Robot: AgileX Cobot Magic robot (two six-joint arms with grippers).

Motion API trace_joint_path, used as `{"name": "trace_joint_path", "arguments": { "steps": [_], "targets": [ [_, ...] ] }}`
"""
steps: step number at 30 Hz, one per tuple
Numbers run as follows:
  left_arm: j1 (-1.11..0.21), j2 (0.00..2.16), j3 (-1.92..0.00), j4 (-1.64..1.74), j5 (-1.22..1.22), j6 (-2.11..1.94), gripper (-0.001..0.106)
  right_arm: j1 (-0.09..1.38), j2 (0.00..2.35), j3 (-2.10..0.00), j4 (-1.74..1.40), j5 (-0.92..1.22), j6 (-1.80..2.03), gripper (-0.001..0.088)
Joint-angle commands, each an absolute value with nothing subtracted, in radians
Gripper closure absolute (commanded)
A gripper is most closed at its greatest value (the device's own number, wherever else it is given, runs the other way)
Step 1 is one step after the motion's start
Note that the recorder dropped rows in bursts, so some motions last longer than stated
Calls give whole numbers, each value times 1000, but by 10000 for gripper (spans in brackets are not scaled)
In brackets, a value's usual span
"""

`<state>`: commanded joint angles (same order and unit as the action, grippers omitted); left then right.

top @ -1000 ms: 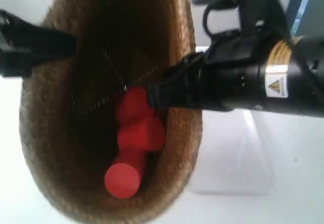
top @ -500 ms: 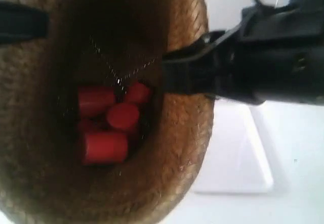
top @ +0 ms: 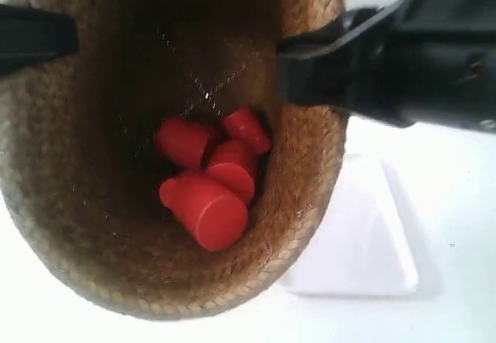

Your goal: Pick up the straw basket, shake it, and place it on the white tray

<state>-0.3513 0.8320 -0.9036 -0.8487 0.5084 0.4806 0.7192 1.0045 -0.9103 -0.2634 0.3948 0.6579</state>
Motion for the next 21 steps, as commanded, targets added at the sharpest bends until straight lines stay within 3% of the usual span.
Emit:
{"name": "trace_joint_path", "arguments": {
  "steps": [3, 7, 10, 13, 18, 21],
  "targets": [
    [-351, 772, -998, -829, 606, 514, 1053, 765, 883, -936, -175, 356, 540, 868],
    [-351, 813, -910, -747, 443, 461, 1053, 736, 920, -867, -388, 252, 654, 868],
    [-351, 878, -892, -748, 483, 428, 1053, 706, 1009, -891, -407, 423, 728, 868],
    [-351, 833, -978, -761, 616, 443, 1053, 739, 923, -959, -231, 526, 559, 868],
    [-351, 839, -918, -728, 440, 467, 1053, 754, 890, -890, -364, 292, 587, 868],
    [-351, 872, -934, -756, 507, 428, 1053, 735, 981, -910, -437, 490, 705, 868]
  ]
}}
